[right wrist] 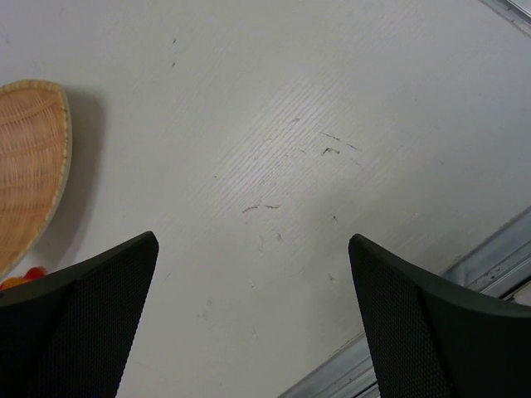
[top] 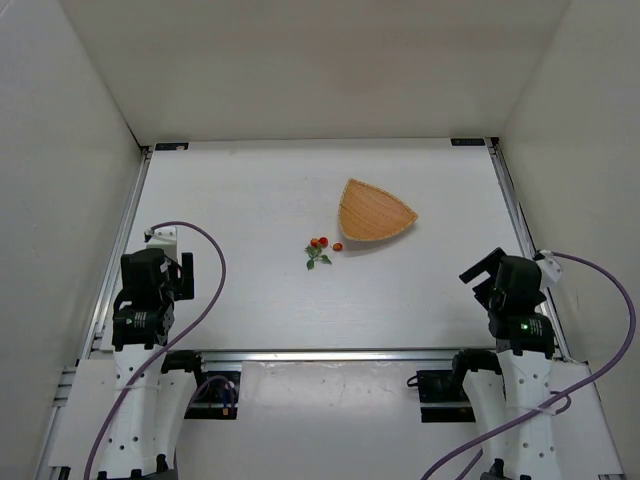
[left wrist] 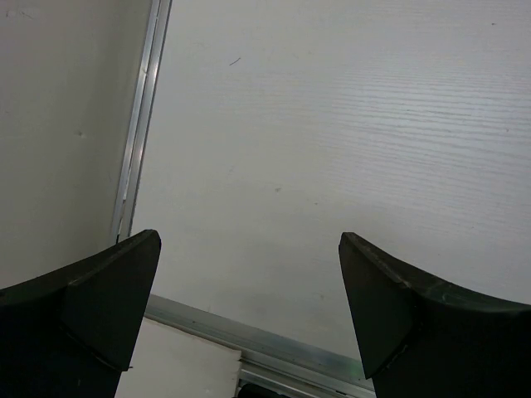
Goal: Place and organize the fake fruits in the fruit bowl
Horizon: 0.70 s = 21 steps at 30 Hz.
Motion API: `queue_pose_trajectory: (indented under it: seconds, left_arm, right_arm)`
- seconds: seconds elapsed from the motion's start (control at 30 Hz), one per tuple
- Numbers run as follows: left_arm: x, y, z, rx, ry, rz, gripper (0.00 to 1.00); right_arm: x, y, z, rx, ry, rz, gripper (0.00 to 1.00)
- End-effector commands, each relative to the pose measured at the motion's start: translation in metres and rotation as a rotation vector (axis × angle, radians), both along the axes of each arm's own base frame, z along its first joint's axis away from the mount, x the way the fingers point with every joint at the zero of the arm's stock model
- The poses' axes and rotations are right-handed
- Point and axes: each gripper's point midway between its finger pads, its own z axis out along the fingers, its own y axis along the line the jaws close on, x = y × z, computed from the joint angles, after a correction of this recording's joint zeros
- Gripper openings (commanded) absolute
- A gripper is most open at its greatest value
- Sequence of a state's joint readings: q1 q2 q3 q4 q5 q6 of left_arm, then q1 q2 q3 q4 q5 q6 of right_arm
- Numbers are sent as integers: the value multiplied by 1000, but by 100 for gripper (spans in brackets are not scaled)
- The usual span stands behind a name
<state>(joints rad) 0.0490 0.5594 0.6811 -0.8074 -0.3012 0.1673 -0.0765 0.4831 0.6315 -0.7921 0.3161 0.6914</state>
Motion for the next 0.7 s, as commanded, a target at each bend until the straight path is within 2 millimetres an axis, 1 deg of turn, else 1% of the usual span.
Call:
queue_pose_trajectory:
  seconds: [0.0,0.03,0.13,0.17,0.2,0.23,0.27,0.3,0.33,0.37,0.4,0.43,0.47,0.5,0.53,0.6,0.63,0.67]
  left_arm:
    - [4,1,17,3,-56,11,100]
    - [4,1,17,3,-56,11,100]
    - [7,-6,19,-14,-64,-29,100]
    - [8,-8,19,-12,-59,-51,100]
    - [9,-12,18,-18,-56,-84,100]
    - [10,-14,18,-25,-57,-93,100]
    - [10,-14,18,-18,-54,-98,100]
    - [10,-15,18,-23,-54,-105,100]
    - [10,-15,18,-23,-54,-105,100]
    - [9,-15,16,-24,-45,-105,100]
    - [9,-15,16,-24,-45,-105,100]
    - [8,-15,13,-24,-36,-105,100]
    - [8,-15,13,-24,-36,-105,100]
    - [6,-15,11,-25,-25,-105,100]
    - [6,-15,11,-25,-25,-105,100]
    - [4,-16,10,-26,-24,-105,100]
    - [4,-16,10,-26,-24,-105,100]
    - [3,-16,6,-27,-13,-105,100]
  right_arm:
    - [4,8,-3,-25,42,99,100]
    - [11,11,5,-31,21,133,100]
    - [28,35,11,-39,41,296,93]
    - [34,50,17,-57,36,367,93]
    - [46,60,27,-84,40,400,93]
    - [51,68,32,-122,46,430,93]
    - [54,100,24,-173,99,550,93]
    - [66,108,44,-244,67,548,93]
    - [64,144,46,-270,68,663,93]
    - [72,168,31,-295,129,721,94]
    - [75,203,43,-246,105,830,94]
    - [71,241,24,-243,165,938,94]
    - [71,265,23,-235,158,998,93]
    - [71,284,20,-232,161,1038,92]
    - [69,316,14,-237,174,1099,88]
    - [63,348,8,-213,190,1174,85]
    - [66,358,-11,-213,239,1178,84]
    - [73,371,-4,-199,221,1185,81]
